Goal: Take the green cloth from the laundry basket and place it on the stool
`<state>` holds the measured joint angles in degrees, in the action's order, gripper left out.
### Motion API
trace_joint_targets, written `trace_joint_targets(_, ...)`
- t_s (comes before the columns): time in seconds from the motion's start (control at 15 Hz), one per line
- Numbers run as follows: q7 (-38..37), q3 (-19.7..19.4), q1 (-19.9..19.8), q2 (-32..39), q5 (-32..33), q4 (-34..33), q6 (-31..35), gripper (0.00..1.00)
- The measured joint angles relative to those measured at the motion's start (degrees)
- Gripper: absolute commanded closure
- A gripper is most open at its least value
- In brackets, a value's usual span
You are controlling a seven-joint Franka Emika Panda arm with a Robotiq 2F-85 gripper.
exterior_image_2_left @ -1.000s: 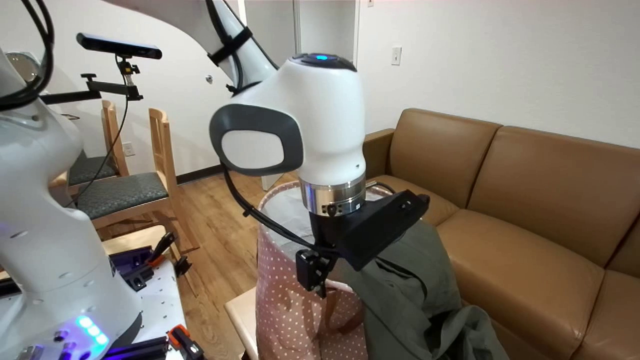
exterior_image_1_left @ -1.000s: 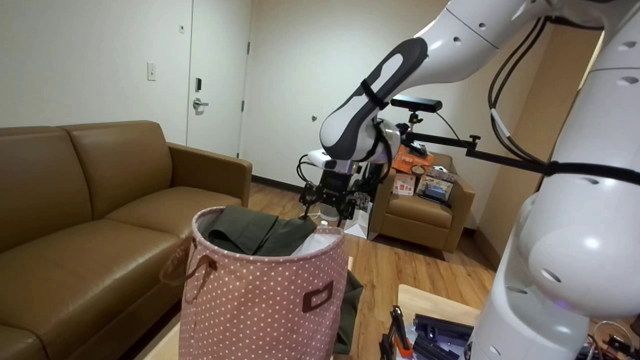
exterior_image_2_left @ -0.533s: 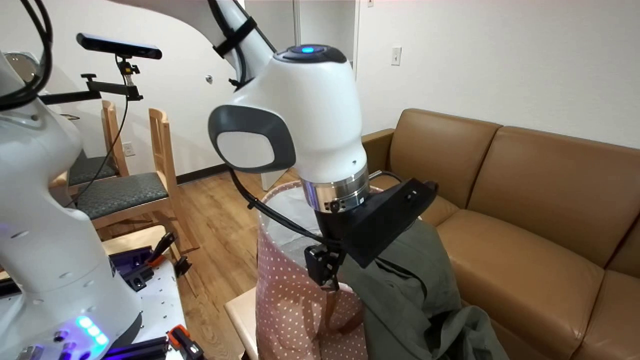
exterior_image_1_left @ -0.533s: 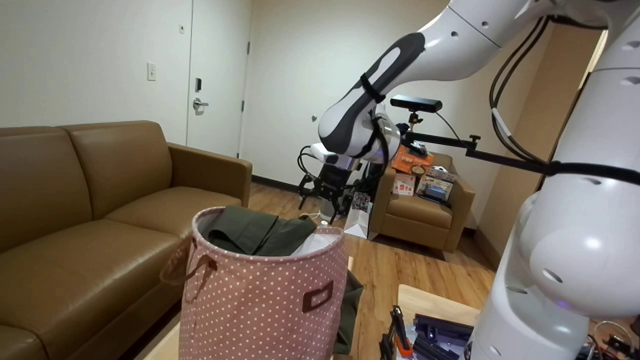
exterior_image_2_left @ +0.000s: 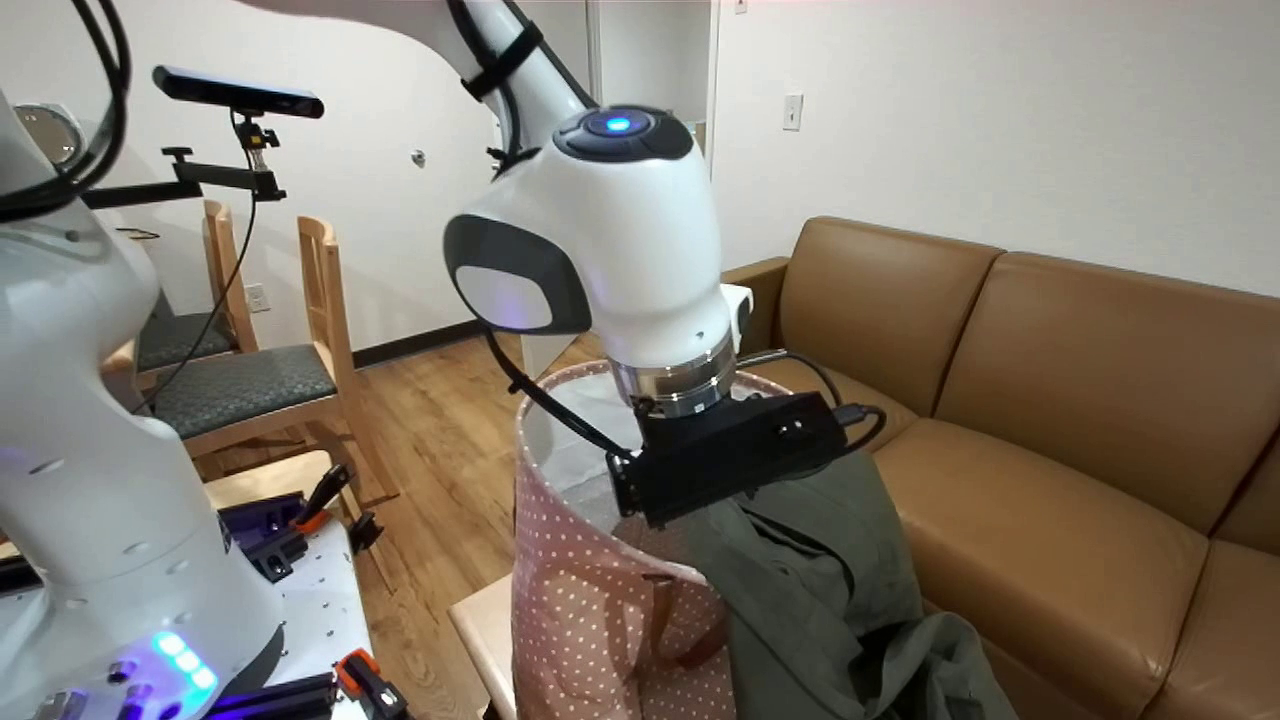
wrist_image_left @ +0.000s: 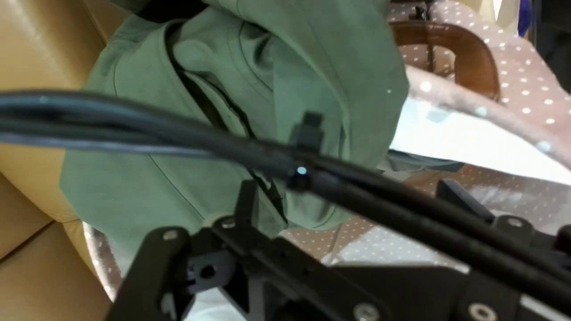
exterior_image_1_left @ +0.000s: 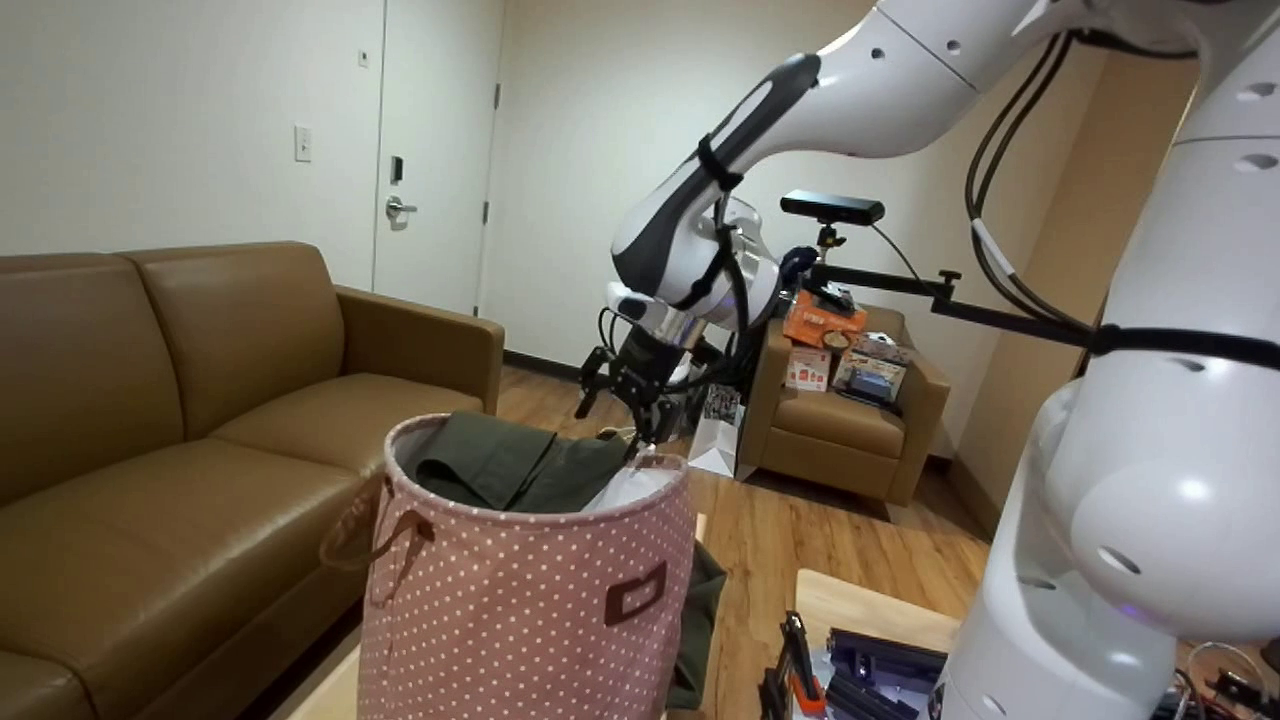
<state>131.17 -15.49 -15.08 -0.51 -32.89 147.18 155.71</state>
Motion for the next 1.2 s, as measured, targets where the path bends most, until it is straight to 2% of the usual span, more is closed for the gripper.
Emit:
trace_joint_targets(0.27,-1.5,1.2,1.3,3.0,-8.0,-2.1,1.2,0.0)
trace_joint_targets(0.47,-1.4,2.2,1.8,6.8,-13.0,-3.5,6.1,0.0)
trace_joint_targets(0.53,-1.4,2.6,1.8,8.4,-14.2,-4.0,7.7,0.25)
trace_joint_targets(0.67,-1.4,3.3,1.8,11.7,-15.8,-5.0,10.8,0.33)
trace_joint_targets(0.93,-1.4,4.0,1.7,16.9,-16.9,-7.1,14.1,0.61)
trace_joint_targets(1.2,-1.4,4.2,1.7,18.5,-17.0,-8.4,14.5,0.87)
